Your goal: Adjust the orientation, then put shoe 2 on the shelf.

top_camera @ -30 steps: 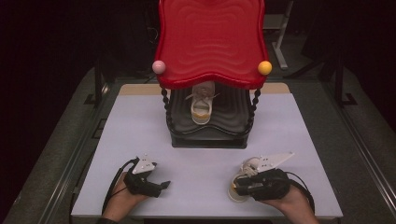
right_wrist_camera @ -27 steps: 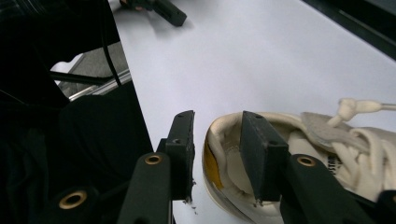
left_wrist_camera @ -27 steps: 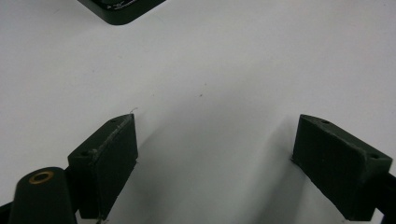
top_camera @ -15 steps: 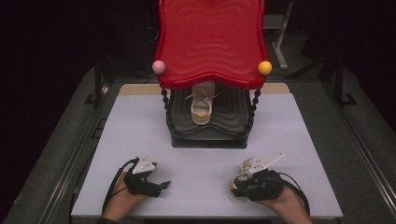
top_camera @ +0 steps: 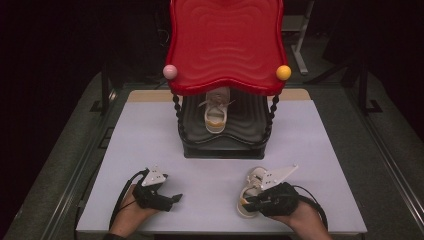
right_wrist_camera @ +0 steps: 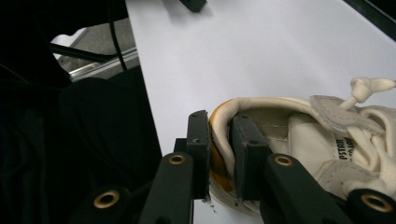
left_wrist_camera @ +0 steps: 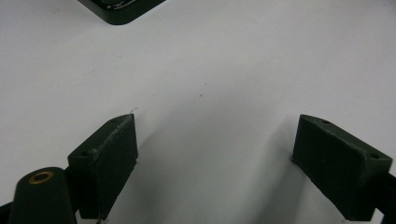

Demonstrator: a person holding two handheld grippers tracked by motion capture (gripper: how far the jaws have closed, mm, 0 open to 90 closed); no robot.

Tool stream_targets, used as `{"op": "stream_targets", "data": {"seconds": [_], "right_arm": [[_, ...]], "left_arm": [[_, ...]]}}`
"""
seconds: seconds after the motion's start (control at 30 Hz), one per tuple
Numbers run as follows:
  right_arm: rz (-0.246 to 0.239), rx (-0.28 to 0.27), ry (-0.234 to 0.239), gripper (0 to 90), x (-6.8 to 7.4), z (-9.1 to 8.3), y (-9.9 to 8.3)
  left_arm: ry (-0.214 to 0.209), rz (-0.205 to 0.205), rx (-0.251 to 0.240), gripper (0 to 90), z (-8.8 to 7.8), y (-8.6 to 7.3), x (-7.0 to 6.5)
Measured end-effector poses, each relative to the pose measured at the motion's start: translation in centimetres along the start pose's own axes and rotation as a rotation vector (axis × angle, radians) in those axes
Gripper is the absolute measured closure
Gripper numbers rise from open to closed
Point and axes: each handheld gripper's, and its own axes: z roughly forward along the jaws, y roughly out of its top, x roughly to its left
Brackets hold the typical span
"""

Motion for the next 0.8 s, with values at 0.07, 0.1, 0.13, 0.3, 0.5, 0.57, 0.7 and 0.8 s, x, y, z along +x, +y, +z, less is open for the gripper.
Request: {"op": "stream_targets", "data": {"seconds": [0.07,0.1,0.13,0.3,0.5,0.57,0.7,0.8], "right_arm": [[-0.010,-0.003,0.001,78.4,0.1,0.1,0.3],[-0.030,-0.002,0.005,78.4,0.3,0.2,0.8],[-0.035,-0.005,0.010,78.4,0.5,0.2,1.2],[-0.072,-0.019,0.031,78.4,1.1,0.5,2.9],[-0.128,-0.032,0.046,78.4,1.7,0.3,5.1],[-0.140,-0.033,0.045,78.4,1.7,0.1,5.4],[-0.167,-0.038,0.050,78.4,1.9,-0.9,7.1],[-0.192,-0.036,0.043,78.4,2.1,-1.7,8.1]], "left_arm": [[0.000,0.000,-0.001,12.9,0.0,0.0,0.0],[-0.001,0.000,0.000,12.9,0.0,0.0,0.0],[-0.001,0.000,0.000,12.9,0.0,0.0,0.0],[-0.001,-0.001,0.000,12.9,0.0,0.0,0.0],[-0.001,-0.001,0.002,12.9,0.0,0.0,0.0],[-0.001,0.000,0.002,12.9,0.0,0.0,0.0],[-0.002,0.000,0.002,12.9,0.0,0.0,0.0],[-0.001,0.001,0.002,12.9,0.0,0.0,0.0]]}}
